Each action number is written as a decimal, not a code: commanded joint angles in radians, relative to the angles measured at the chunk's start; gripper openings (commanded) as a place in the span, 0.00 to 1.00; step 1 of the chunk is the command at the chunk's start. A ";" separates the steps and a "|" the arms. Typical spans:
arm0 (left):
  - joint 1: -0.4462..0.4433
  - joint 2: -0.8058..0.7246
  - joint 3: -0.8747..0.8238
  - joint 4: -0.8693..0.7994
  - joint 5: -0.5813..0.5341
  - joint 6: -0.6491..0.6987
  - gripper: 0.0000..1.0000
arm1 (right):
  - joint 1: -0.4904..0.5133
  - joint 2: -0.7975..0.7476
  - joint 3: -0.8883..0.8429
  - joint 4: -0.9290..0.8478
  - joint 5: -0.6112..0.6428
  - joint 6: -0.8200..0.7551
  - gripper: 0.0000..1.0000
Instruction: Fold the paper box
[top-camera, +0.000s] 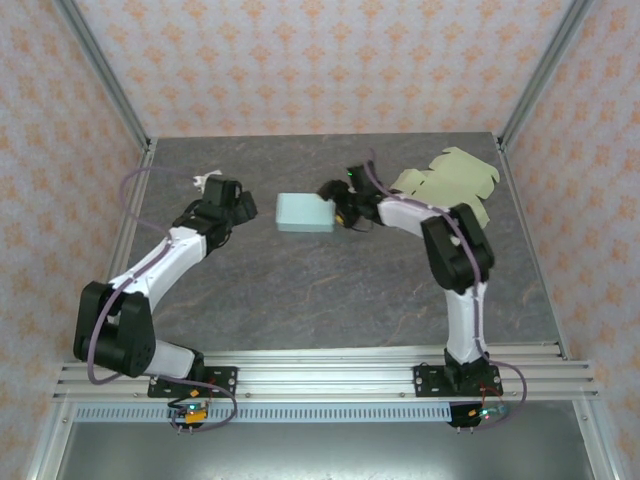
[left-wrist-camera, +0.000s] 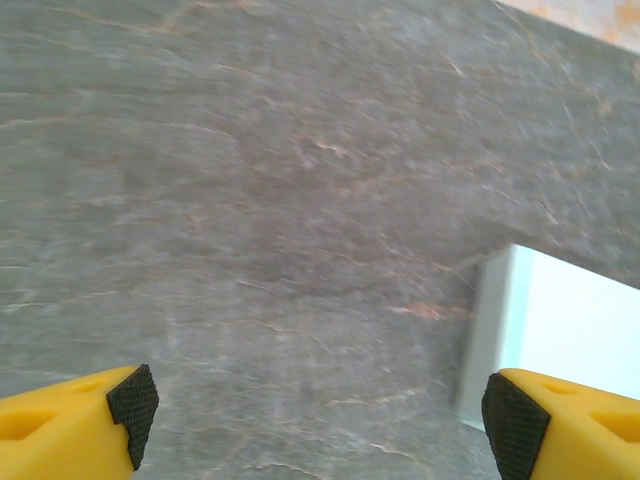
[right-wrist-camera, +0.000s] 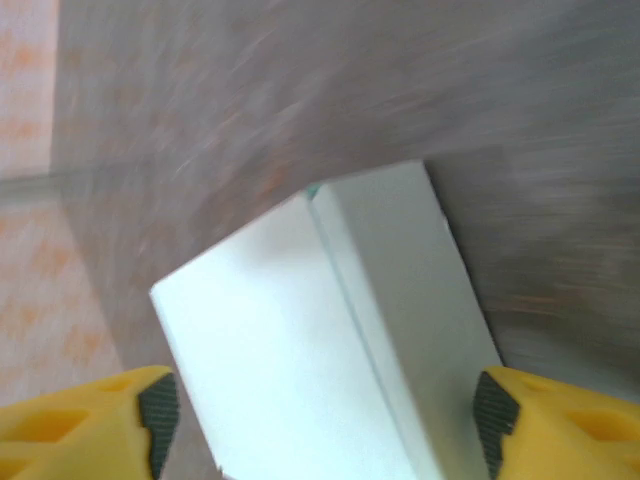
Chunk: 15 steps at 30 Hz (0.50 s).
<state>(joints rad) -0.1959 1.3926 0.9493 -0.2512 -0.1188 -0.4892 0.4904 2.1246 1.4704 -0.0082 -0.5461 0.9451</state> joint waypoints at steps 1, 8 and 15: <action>0.048 -0.066 -0.055 -0.066 -0.025 -0.094 0.89 | 0.071 0.223 0.296 0.056 -0.135 -0.097 0.65; 0.084 -0.073 -0.082 -0.103 -0.005 -0.122 0.89 | 0.091 0.380 0.488 0.268 -0.228 0.115 0.63; 0.084 0.024 -0.122 0.021 0.101 -0.130 0.88 | 0.022 0.042 0.177 0.120 -0.163 -0.153 0.68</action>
<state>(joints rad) -0.1169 1.3605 0.8387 -0.2794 -0.0620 -0.5987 0.5583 2.3589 1.7092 0.1539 -0.7330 0.9241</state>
